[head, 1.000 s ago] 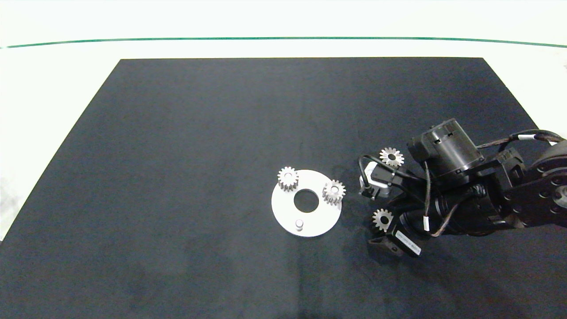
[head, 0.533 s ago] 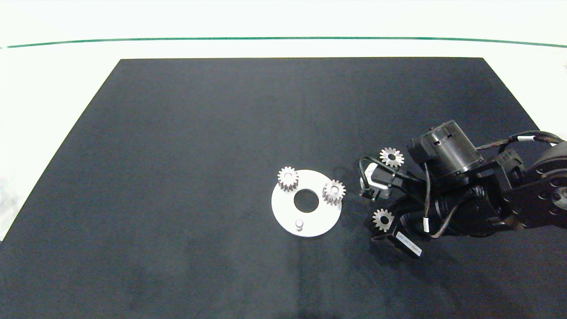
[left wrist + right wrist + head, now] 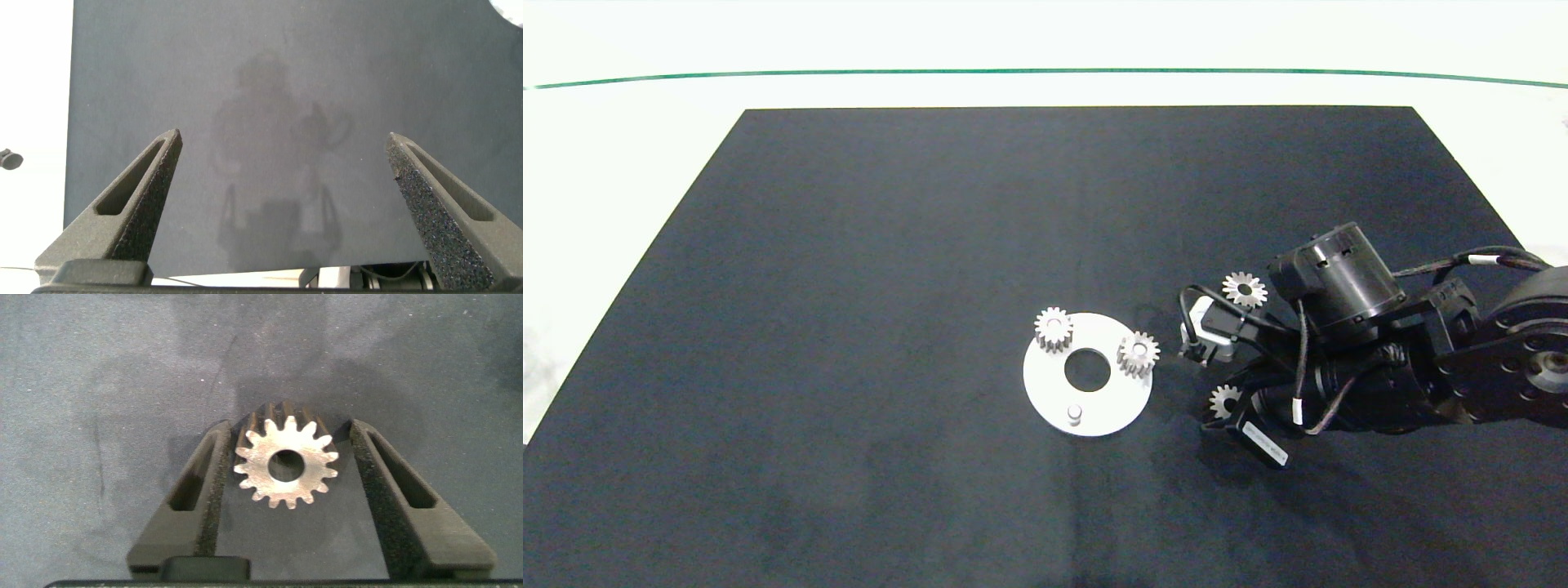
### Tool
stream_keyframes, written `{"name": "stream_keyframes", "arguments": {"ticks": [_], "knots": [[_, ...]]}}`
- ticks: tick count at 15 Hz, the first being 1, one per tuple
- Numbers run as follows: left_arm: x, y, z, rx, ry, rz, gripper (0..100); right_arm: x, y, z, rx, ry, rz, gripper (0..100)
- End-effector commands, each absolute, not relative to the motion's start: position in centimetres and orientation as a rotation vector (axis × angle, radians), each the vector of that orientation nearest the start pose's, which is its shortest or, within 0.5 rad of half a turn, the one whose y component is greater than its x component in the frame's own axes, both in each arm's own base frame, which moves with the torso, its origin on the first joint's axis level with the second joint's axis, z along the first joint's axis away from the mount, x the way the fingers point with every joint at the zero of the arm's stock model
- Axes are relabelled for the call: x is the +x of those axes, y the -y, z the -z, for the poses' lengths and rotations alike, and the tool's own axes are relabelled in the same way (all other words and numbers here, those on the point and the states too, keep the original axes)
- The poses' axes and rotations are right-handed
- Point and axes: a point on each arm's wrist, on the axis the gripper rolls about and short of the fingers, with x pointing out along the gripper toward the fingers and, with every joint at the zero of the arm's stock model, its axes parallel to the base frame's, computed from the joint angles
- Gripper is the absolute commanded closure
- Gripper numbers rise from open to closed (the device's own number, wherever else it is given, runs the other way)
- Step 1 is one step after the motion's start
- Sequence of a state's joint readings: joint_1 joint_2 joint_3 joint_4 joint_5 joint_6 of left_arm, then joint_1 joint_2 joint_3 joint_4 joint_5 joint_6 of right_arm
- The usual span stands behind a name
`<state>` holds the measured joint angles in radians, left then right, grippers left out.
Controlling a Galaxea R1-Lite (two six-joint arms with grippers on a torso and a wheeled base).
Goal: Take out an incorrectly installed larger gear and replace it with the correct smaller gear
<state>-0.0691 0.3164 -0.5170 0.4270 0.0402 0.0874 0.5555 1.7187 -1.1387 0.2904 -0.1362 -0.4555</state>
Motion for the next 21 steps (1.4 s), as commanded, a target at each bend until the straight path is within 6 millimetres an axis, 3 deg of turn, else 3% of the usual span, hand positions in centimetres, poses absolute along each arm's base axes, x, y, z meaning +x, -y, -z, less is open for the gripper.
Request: {"name": "stream_keyframes", "arguments": {"ticks": [1, 18, 21], "knots": [[-2.91, -0.29, -17.88, 0.106, -0.227, 0.038, 0, 25.43, -15.47, -18.21, -0.728, -0.742, -0.583, 50], [-2.96, -0.29, -17.88, 0.107, -0.224, 0.037, 0, 24.85, -14.97, -18.39, -0.718, -0.743, -0.584, 84], [-2.98, -0.29, -17.82, 0.107, -0.225, 0.037, 0, 24.47, -14.74, -18.57, -0.715, -0.739, -0.584, 84]]}}
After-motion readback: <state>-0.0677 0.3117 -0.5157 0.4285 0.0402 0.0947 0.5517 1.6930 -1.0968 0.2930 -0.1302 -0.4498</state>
